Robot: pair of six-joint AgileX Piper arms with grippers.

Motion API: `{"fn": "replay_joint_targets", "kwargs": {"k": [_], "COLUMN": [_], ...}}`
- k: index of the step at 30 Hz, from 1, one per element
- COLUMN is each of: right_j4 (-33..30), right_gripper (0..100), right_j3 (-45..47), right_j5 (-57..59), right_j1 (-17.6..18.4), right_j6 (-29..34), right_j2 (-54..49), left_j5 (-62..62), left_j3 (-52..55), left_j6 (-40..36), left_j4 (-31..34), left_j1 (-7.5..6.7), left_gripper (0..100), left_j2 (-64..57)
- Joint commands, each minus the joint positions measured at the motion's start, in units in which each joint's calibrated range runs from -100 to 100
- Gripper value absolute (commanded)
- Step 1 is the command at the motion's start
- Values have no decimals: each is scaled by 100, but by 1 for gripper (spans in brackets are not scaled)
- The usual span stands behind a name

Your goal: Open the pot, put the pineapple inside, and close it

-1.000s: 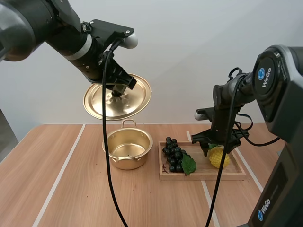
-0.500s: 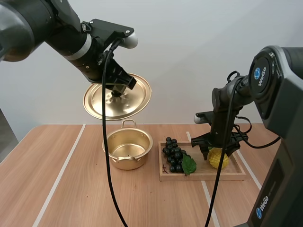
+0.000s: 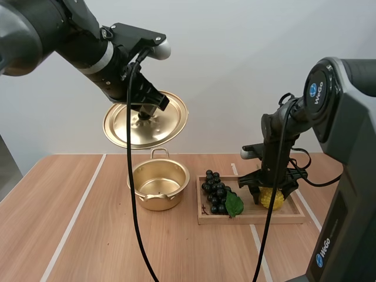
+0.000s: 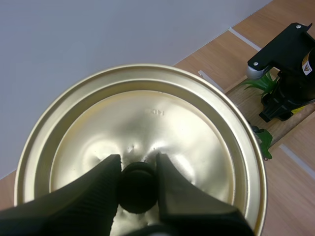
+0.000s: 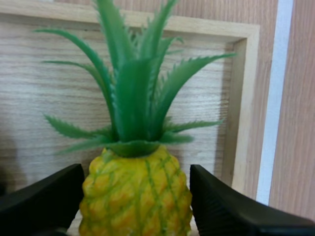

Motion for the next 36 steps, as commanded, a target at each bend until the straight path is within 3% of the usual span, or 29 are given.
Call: {"fn": "replay_joint_targets", "kwargs": {"k": [1, 20, 21, 22, 25, 36], "right_j4": [-56, -56, -56, -56, -56, -168], "right_gripper": [100, 100, 87, 67, 3, 0], "right_j3": [21, 21, 21, 21, 21, -305], "right_j5": [50, -38, -38, -38, -38, 349], "right_j1": [-27, -27, -27, -27, -27, -27], "right_j6": [0, 0, 0, 0, 0, 0], "right_j2": [-30, -30, -30, -30, -30, -238], "left_j5": [-113, -64, -64, -64, -64, -317], "left_j3": [-46, -46, -46, -46, -46, -46], "left_j6": [-43, -52, -52, -60, -60, -60], "left_j4": [-40, -40, -40, -40, -40, -40], "left_j1": [-7, -7, -7, -7, -7, -7], "left_gripper": [0, 0, 0, 0, 0, 0], "left_j2": [-40, -52, -52, -52, -76, -561]}}
